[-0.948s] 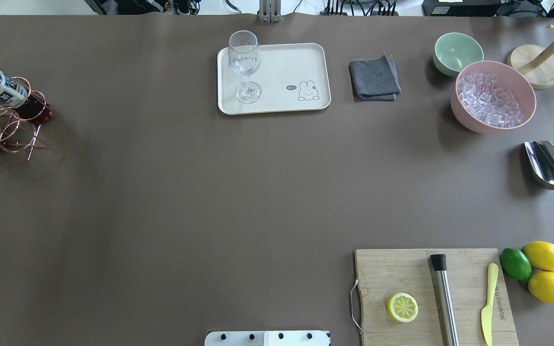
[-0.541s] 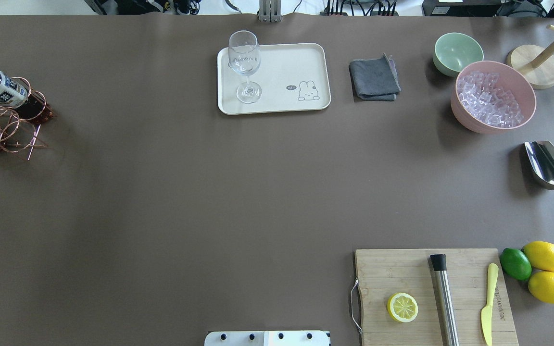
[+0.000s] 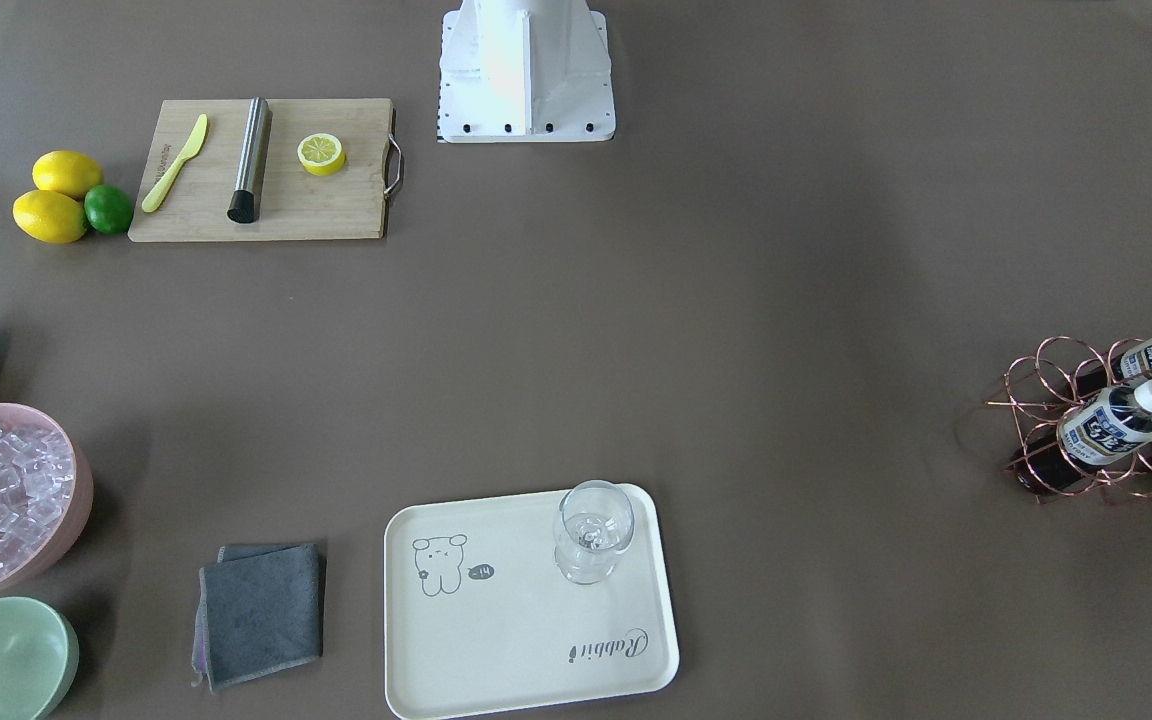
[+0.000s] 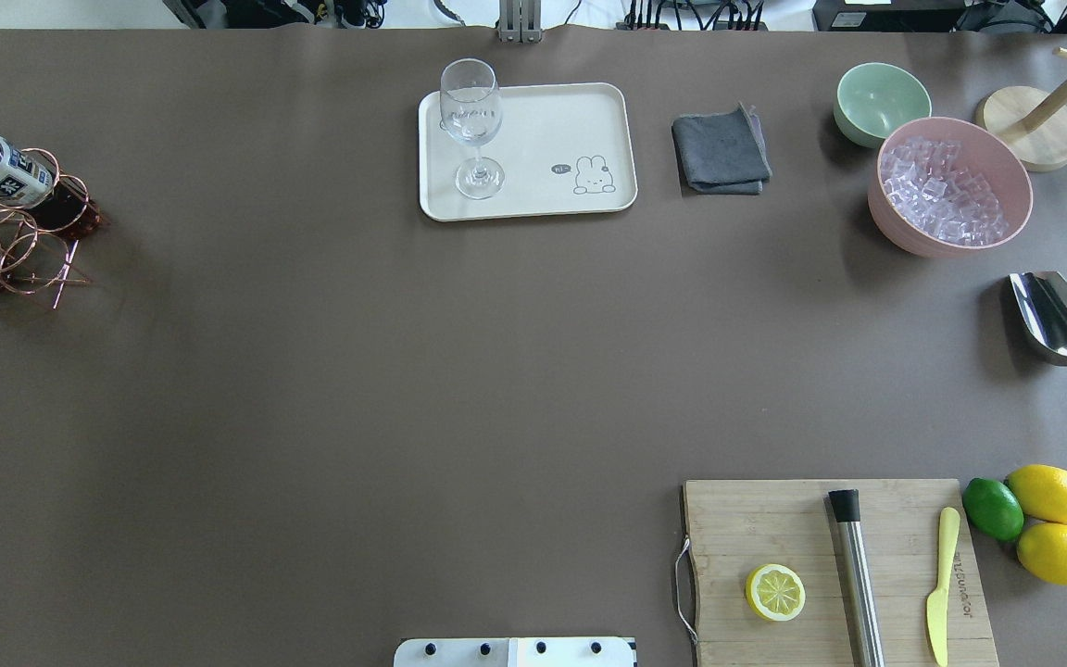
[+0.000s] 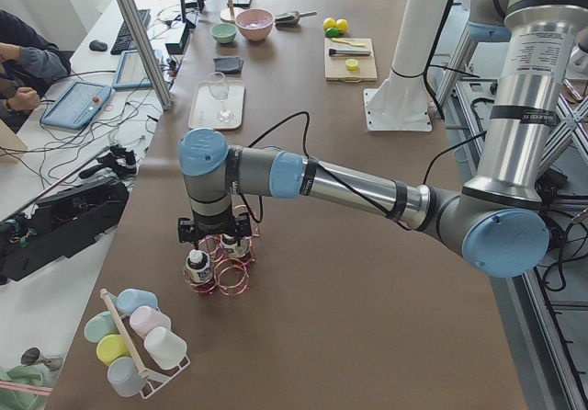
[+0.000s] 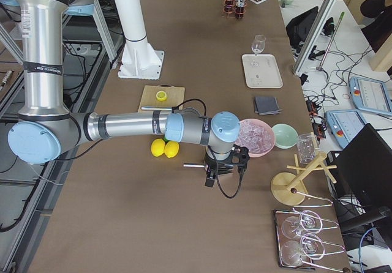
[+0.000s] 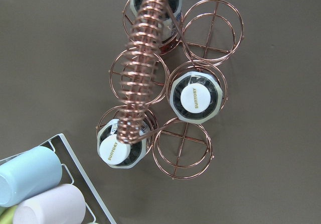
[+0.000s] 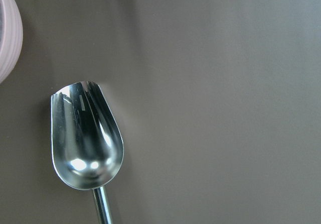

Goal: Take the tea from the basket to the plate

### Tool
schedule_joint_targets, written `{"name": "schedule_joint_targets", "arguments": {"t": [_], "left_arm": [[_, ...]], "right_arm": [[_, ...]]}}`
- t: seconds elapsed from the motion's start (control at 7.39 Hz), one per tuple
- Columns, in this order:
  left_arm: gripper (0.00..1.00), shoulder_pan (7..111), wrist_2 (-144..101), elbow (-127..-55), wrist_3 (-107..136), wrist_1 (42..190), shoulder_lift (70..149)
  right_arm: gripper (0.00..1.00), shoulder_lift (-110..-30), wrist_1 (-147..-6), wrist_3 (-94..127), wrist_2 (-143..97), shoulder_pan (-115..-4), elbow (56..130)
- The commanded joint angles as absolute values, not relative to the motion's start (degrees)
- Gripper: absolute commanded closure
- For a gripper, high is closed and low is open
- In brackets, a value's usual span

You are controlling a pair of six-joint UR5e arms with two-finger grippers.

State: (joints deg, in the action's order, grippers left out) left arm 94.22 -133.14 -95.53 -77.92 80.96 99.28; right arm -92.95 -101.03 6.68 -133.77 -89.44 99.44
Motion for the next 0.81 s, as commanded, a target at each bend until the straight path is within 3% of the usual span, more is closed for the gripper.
{"name": "schedule_joint_targets", "arguments": {"t": [0.0,0.68], "left_arm": [[0.03,94.4,-133.4,-90.2,-79.1,78.4,104.9],[0.03,93.5,-133.0,-85.5,-79.8,79.0,109.2]], "right_arm": [[0.0,-93.0,-101.1,6.7,-133.8,-89.6,99.5],[0.0,-93.5,-101.1,6.6,-134.3,-89.5,99.6]]}}
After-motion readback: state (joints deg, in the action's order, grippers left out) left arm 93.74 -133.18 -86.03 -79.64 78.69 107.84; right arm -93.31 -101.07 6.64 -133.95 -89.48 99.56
